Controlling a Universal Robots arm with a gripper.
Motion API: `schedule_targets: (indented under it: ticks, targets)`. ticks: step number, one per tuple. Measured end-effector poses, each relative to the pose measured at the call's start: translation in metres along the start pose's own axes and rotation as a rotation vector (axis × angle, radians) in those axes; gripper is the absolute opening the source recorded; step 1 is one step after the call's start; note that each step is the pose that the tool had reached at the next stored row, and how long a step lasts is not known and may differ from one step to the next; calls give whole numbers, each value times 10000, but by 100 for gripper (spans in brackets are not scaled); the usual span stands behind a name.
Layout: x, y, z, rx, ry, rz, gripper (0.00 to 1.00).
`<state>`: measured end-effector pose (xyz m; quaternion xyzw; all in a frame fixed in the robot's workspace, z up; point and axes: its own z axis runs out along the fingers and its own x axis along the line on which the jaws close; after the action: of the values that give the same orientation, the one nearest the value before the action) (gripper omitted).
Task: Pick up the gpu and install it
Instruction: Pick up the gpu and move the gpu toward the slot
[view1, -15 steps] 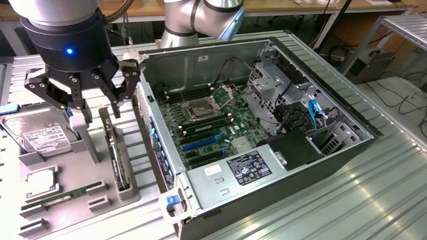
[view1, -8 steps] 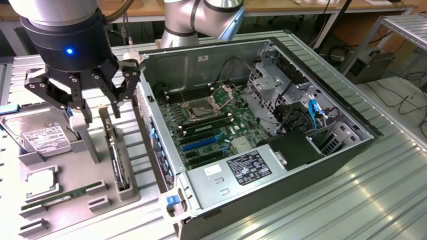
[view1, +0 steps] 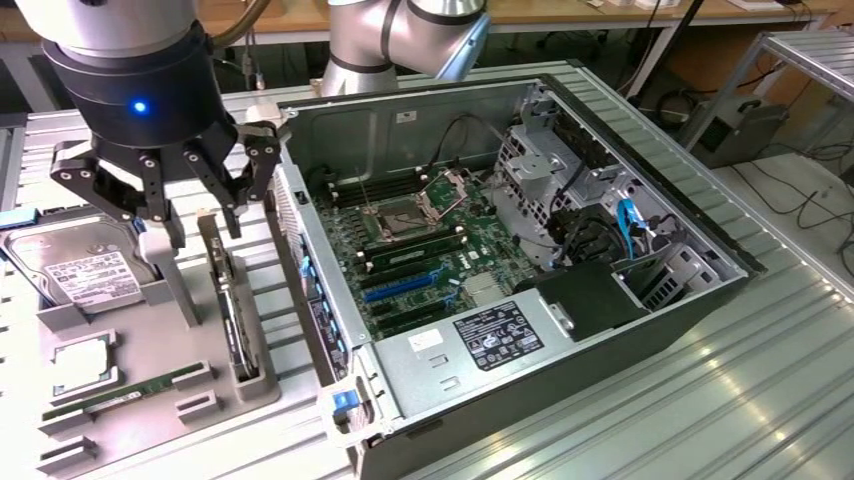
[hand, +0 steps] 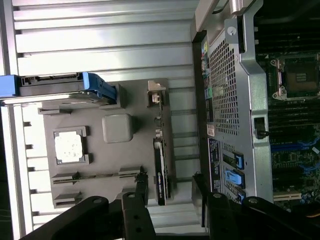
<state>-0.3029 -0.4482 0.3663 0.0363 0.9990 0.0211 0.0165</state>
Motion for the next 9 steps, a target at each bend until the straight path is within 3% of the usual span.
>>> schedule_targets:
  ticks: [9]
  targets:
    - [54,-15,195,-6,-72,-4,48]
